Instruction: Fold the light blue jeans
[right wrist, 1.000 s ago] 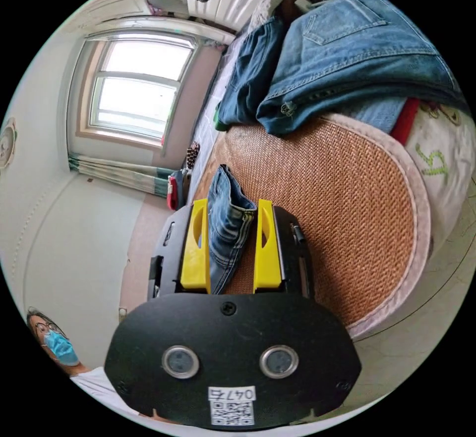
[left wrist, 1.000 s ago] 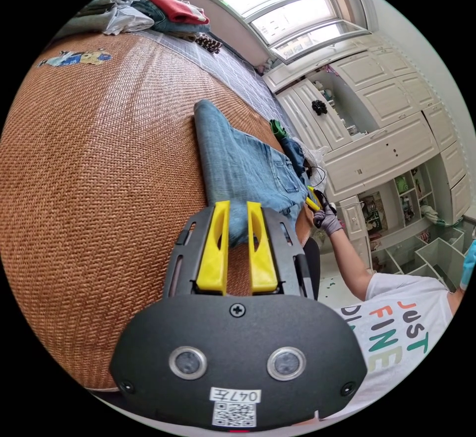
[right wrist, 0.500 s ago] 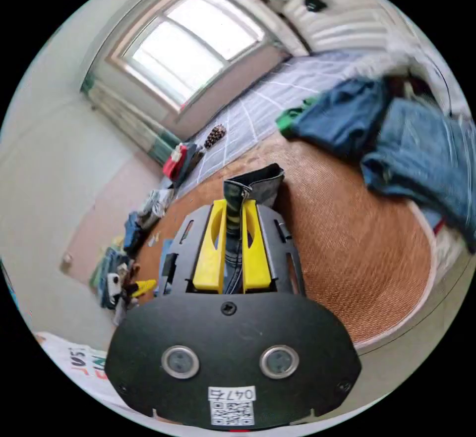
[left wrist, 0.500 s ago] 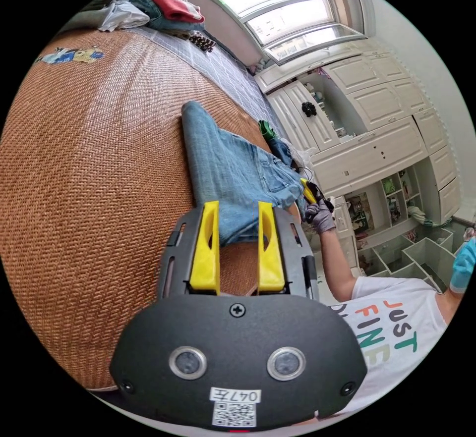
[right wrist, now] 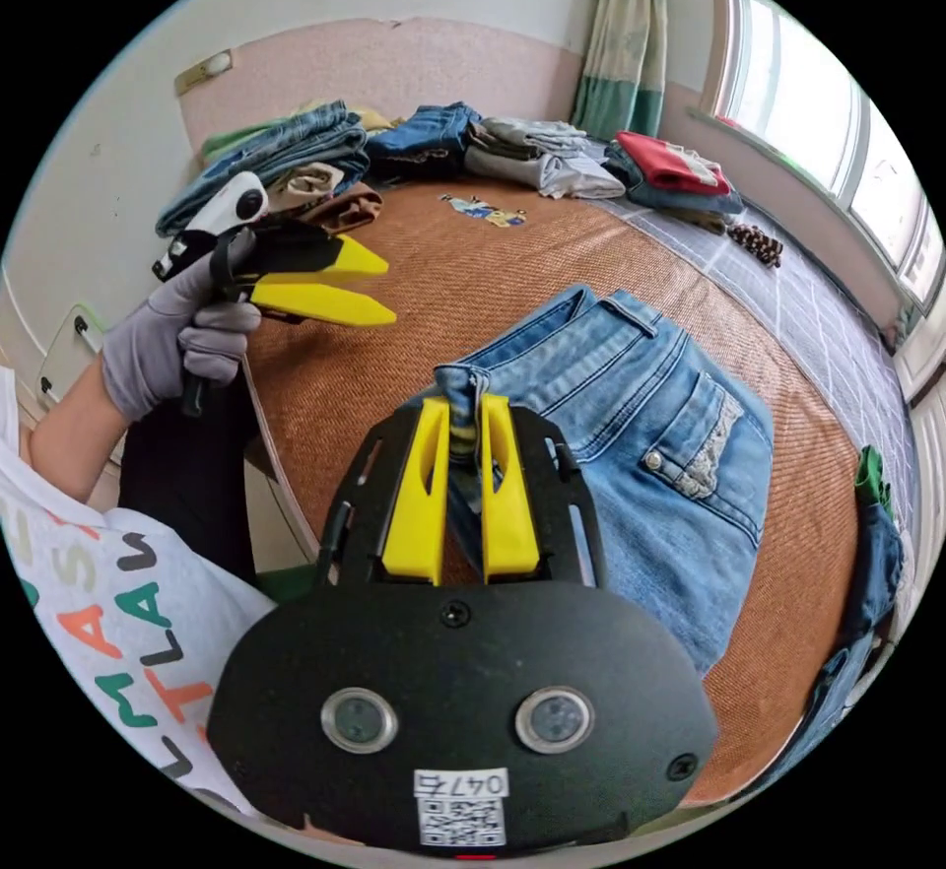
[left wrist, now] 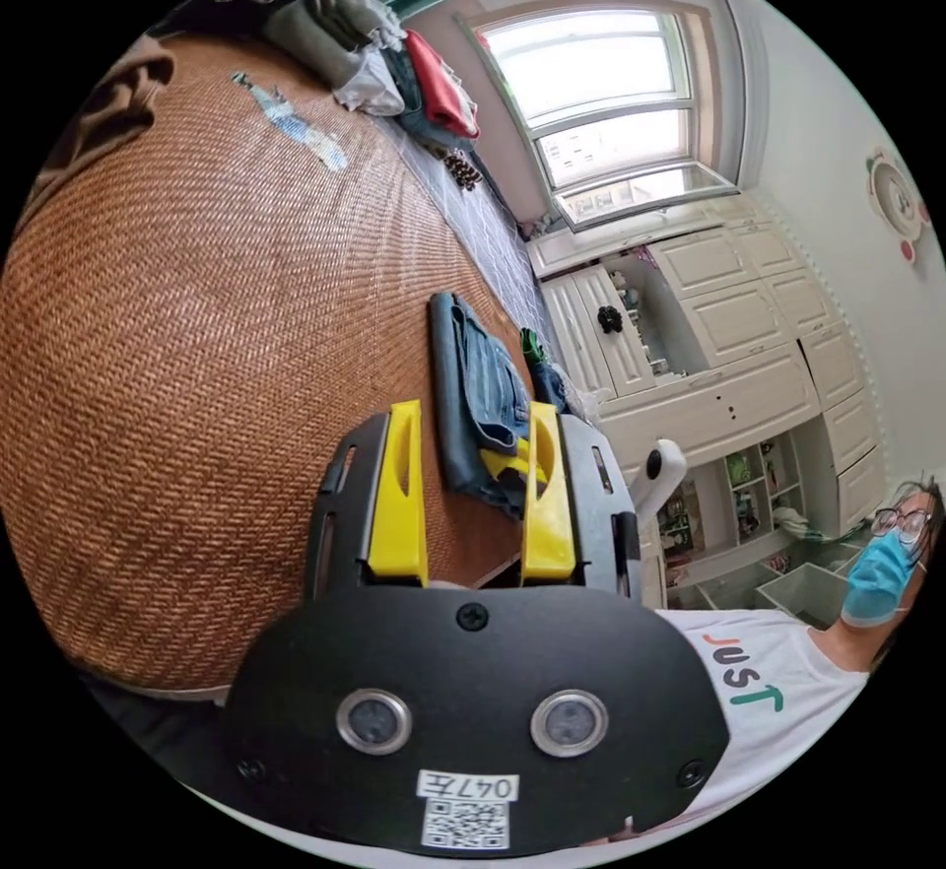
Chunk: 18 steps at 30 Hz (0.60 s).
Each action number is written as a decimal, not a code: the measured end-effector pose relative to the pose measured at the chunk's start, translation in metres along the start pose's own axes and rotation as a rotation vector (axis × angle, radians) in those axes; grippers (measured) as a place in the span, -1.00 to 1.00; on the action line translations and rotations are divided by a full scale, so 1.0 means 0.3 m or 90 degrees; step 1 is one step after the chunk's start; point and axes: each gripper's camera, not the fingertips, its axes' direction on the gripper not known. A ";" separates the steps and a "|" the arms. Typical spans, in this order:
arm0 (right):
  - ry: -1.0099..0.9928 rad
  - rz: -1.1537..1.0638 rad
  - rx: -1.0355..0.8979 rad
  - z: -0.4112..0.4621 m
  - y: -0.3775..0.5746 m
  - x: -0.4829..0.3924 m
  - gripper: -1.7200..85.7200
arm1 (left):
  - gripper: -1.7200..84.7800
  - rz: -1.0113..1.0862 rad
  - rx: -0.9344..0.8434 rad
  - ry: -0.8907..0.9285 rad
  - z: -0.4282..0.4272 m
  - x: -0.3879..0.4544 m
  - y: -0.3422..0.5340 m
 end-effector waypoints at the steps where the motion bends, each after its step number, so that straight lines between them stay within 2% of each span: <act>1: -0.008 0.013 0.015 -0.026 -0.008 0.026 -0.93 | -0.59 -0.003 -0.005 0.001 0.009 -0.011 0.005; 4: -0.037 0.058 0.065 -0.146 -0.043 0.127 -0.93 | -0.57 -0.011 -0.025 0.012 0.062 -0.055 0.018; 8: -0.003 0.074 0.182 -0.303 -0.046 0.190 -0.93 | -0.53 -0.034 -0.013 0.070 0.112 -0.116 0.006; 10: -0.018 0.045 0.155 -0.258 -0.043 0.187 -0.92 | -0.52 -0.045 -0.001 0.082 0.122 -0.146 -0.004; 13: -0.051 0.000 0.034 -0.111 -0.026 0.189 -0.82 | -0.51 -0.062 0.001 0.070 0.151 -0.198 -0.033; 18: -0.122 -0.015 0.092 -0.257 0.048 0.338 -0.77 | -0.52 -0.033 -0.040 0.008 0.256 -0.164 -0.103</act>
